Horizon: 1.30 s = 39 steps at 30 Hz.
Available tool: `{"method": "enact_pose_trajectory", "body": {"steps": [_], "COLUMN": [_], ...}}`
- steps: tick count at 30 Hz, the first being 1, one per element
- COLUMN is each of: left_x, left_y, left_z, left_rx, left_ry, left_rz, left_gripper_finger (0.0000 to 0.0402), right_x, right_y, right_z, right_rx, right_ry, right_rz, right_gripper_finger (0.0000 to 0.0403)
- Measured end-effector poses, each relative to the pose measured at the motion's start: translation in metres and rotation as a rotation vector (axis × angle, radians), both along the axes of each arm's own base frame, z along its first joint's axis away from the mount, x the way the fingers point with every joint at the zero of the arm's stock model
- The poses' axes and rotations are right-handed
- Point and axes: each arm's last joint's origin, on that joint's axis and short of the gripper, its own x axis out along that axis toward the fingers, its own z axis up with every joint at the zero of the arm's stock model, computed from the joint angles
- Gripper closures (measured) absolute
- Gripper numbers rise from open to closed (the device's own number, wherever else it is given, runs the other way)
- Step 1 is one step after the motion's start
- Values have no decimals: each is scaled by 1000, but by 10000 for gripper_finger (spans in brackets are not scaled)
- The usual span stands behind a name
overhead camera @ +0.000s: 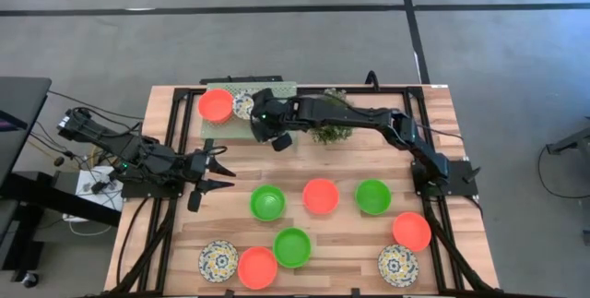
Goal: Pick & Place Mini bowls
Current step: Put the white patterned bowl on the shelf, then put the top left green bowl on the shelf
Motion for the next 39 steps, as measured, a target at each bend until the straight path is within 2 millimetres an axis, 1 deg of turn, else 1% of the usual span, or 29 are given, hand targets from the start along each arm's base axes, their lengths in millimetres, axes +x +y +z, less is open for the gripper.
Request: {"method": "enact_pose_trajectory", "body": {"steps": [3,7,10,12,14,16,19,23,27,30,33,35,37,39], "left_x": [0,0,0,0,0,0,0,0,0,0,0,0,0,0], "left_y": [0,0,0,0,0,0,0,0,0,0,0,0,0,0], "left_z": [0,0,0,0,0,0,0,0,0,0,0,0,0,0], "left_rx": [0,0,0,0,0,0,0,0,-17,-27,-27,-27,-27,-27], "left_ry": [0,0,0,0,0,0,1,1,4,7,7,7,7,7], "left_rz": [0,0,0,0,0,0,0,0,4,8,8,8,8,7], "left_gripper_finger": [289,289,289,289,289,289,289,289,289,289,289,289,289,289], "right_x": [0,0,0,-1,-5,-10,-23,-45,-74,-98,-116,-120,-119,-110], "right_y": [7,20,35,45,57,71,94,121,139,143,144,146,148,153], "right_z": [3,18,26,36,47,53,64,91,112,125,122,113,103,90], "right_rx": [-68,-104,-110,-120,-118,-120,-180,-211,-120,55,211,227,232,278], "right_ry": [13,-13,-18,-29,-37,-31,-19,-77,-107,-130,-47,20,66,111], "right_rz": [-45,-48,-26,-29,-37,-52,-60,-94,-130,-212,-313,-385,-432,-426], "right_gripper_finger": [224,217,217,220,224,228,232,229,226,226,228,229,228,226]}}
